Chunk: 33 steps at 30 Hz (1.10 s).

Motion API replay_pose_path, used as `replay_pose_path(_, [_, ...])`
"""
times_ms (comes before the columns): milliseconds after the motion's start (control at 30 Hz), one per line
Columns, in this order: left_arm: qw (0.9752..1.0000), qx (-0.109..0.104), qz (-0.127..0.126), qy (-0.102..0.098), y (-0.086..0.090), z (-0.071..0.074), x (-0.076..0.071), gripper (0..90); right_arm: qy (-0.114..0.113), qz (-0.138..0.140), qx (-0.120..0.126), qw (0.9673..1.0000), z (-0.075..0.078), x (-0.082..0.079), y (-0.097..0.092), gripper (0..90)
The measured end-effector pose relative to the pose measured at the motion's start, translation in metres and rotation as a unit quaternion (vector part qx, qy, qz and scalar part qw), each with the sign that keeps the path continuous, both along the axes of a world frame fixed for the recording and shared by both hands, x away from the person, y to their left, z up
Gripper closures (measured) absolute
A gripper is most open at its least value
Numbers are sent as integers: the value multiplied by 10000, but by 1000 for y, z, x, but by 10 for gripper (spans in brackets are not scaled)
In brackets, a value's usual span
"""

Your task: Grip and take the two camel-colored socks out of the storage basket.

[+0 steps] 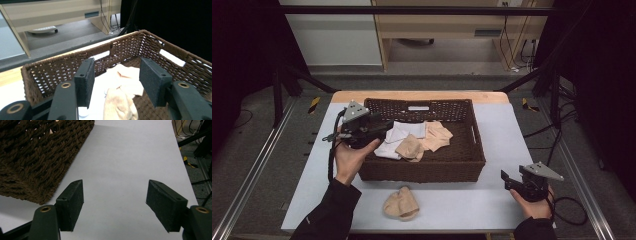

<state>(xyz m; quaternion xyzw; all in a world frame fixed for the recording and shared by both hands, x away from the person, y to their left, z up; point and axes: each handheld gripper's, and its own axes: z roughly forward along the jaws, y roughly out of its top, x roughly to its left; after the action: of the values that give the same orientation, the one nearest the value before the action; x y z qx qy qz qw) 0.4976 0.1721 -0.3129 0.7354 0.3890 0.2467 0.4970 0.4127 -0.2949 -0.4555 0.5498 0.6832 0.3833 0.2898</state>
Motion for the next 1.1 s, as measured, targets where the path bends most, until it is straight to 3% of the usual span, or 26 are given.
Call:
replay_pose_path(167, [9998, 141, 67, -82, -13, -5, 16, 460, 24, 5, -20, 10000, -1, 1, 1, 304])
replay_pose_path(300, [9999, 116, 118, 21, -20, -13, 31, 461, 10, -4, 6, 10000, -1, 1, 0, 304])
replay_pose_path(400, [9997, 224, 105, 67, -25, -22, 42, 460, -3, -5, 1, 10000, -1, 1, 0, 304])
replay_pose_path(500, [9990, 265, 125, 335, -28, -32, 52, 459, -4, -12, 17, 10000, -1, 1, -1, 304])
replay_pose_path(667, [9974, 501, 138, 504, -34, -50, 62, 456, -2, -5, 5, 10000, -1, 1, -1, 304])
replay_pose_path(867, [9946, 730, -2, 735, -42, -72, 68, 454, 7, 6, -5, 10000, -1, 1, -1, 304])
replay_pose_path(967, [9935, 699, -41, 896, -43, -79, 69, 473, 1, 6, -9, 10000, -1, 1, -1, 304])
replay_pose_path(1100, [9906, 838, -106, 1074, -43, -87, 69, 492, 16, 6, -16, 10000, -1, 1, 0, 304])
